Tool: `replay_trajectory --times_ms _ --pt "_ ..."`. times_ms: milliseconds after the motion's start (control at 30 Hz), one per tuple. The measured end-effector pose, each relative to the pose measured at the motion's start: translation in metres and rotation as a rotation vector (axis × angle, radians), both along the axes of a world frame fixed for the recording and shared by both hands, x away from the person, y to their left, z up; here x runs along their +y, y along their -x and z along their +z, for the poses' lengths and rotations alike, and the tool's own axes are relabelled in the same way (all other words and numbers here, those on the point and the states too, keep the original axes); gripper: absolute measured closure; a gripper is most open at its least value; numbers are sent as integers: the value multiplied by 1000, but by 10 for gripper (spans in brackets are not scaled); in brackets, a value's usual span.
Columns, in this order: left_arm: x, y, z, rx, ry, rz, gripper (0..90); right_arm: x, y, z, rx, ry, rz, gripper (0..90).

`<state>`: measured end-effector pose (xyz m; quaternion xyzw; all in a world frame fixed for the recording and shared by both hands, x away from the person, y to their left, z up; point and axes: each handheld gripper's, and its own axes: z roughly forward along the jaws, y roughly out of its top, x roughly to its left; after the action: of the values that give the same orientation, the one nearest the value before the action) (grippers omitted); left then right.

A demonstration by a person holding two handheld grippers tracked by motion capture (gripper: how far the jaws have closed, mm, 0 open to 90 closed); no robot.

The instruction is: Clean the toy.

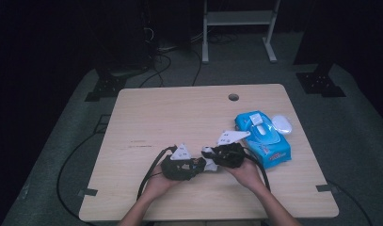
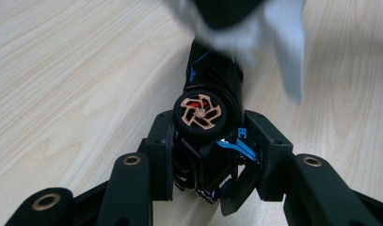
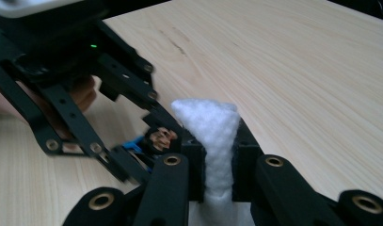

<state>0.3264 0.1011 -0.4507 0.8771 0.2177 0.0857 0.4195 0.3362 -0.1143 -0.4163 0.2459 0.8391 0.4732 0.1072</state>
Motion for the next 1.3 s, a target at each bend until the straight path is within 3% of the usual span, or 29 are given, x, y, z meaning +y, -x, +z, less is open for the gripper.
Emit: replay_trajectory --times_ms 133,367,433,533,600,633,700,733,767,833,867,900,1033,1067,1100,1133,1167,1233,1300 --pt "1 1 -1 4 15 7 573 7 1 -7 3 17 14 792" --pt "-1 2 -4 5 24 0 575 3 7 -17 -9 -20 -34 804" --pt "-1 2 -4 8 31 2 576 10 8 -17 12 -48 -15 805" --pt "0 1 -5 10 23 1 573 20 10 -17 -5 -32 5 801" --pt "0 1 -6 17 38 4 574 19 8 -18 12 -39 0 788" --pt "0 2 -6 15 33 2 574 18 7 -18 23 -42 8 774" --pt "-1 2 -6 13 28 0 573 18 6 -14 40 -19 18 647" --pt "-1 2 -6 14 27 -2 573 18 6 -14 40 -19 18 647" --pt "-1 2 -6 14 22 -2 572 17 6 -8 62 15 39 547" --pt "-1 2 -5 11 14 -5 571 17 7 -6 51 25 40 525" --pt "-1 2 -5 13 15 -3 570 11 7 1 45 63 43 464" --pt "-1 2 -5 11 10 -6 571 8 7 2 54 68 48 459" --pt "-1 2 -5 9 7 -6 572 -1 7 2 56 79 33 501" --pt "-2 3 -5 6 7 -5 572 -2 7 0 44 83 29 604" --pt "-2 3 -5 6 7 -5 572 -2 7 0 44 83 29 604" --pt "-2 3 -5 6 9 -4 573 -5 10 -2 1 99 16 749" --pt "-2 3 -5 8 12 -4 572 -6 10 -2 -2 102 19 781" --pt "-1 2 -5 6 5 -10 572 -8 10 -4 -16 111 8 811" --pt "-1 2 -5 6 6 -8 572 -9 8 -4 4 94 1 819"
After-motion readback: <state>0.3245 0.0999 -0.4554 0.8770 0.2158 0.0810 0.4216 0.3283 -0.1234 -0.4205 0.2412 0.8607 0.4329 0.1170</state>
